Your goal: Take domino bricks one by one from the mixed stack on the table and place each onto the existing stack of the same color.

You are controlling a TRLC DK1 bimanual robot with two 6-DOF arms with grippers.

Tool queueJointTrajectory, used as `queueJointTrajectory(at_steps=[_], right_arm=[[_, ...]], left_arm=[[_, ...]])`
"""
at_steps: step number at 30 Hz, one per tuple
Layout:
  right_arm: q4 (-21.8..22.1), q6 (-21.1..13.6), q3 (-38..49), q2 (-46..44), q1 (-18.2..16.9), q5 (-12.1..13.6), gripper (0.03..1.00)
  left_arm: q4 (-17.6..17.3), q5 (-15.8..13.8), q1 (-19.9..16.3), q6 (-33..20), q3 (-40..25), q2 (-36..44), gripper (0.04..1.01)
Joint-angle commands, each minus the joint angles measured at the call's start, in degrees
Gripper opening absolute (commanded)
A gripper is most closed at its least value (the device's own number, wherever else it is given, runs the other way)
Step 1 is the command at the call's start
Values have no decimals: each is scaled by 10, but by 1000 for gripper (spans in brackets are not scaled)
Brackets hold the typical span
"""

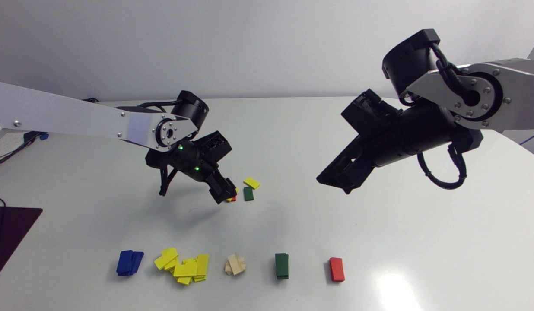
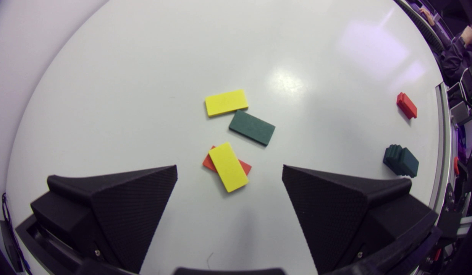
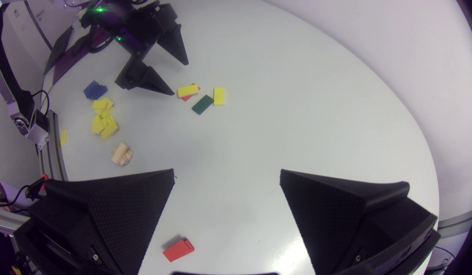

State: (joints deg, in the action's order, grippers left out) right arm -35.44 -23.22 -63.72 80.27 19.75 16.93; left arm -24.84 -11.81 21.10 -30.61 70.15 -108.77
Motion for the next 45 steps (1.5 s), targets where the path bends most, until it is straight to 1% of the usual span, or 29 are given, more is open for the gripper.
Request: queueJointTrajectory(at_steps=[1, 4, 6, 9, 13, 15, 17, 18, 21, 22, 25, 30, 33, 35, 37, 42, 45], right_arm=[[1, -5, 11, -8, -2, 0, 970], [1, -3, 15, -9, -1, 0, 970], [2, -3, 18, -10, -1, 0, 970], [3, -3, 24, -13, -1, 0, 970], [2, -2, 28, -18, -1, 0, 970], [3, -2, 30, -20, -1, 0, 970], [2, -2, 30, -21, -1, 0, 970], [2, -2, 30, -22, -1, 0, 970], [2, -2, 31, -24, -1, 0, 970], [2, -2, 32, -25, -1, 0, 970], [2, -2, 32, -26, -1, -1, 970], [2, -2, 33, -26, -2, -1, 970], [2, -3, 33, -26, -3, -1, 970], [2, -4, 33, -26, -4, 0, 970], [2, -5, 34, -26, -5, -1, 970], [2, -5, 37, -28, -6, -1, 970], [2, -5, 38, -28, -6, 0, 970]], left_arm=[[-6, 20, 11, 46, 4, -8, 970], [-6, 28, 17, 64, 3, -19, 969], [2, 41, 18, 68, 1, -27, 966], [8, 41, 12, 71, 5, -43, 941], [15, 41, 13, 73, 5, -62, 936], [17, 41, 13, 76, 9, -69, 910], [17, 41, 12, 78, 14, -74, 905], [17, 41, 12, 79, 18, -77, 875], [17, 41, 14, 81, 23, -79, 862], [17, 41, 14, 82, 24, -78, 828], [17, 40, 14, 84, 29, -77, 792], [17, 41, 17, 87, 39, -80, 789], [16, 40, 21, 92, 42, -85, 721], [16, 40, 21, 95, 42, -85, 652], [16, 40, 23, 96, 42, -86, 613], [16, 40, 24, 98, 41, -90, 611], [16, 40, 24, 99, 40, -90, 585]])
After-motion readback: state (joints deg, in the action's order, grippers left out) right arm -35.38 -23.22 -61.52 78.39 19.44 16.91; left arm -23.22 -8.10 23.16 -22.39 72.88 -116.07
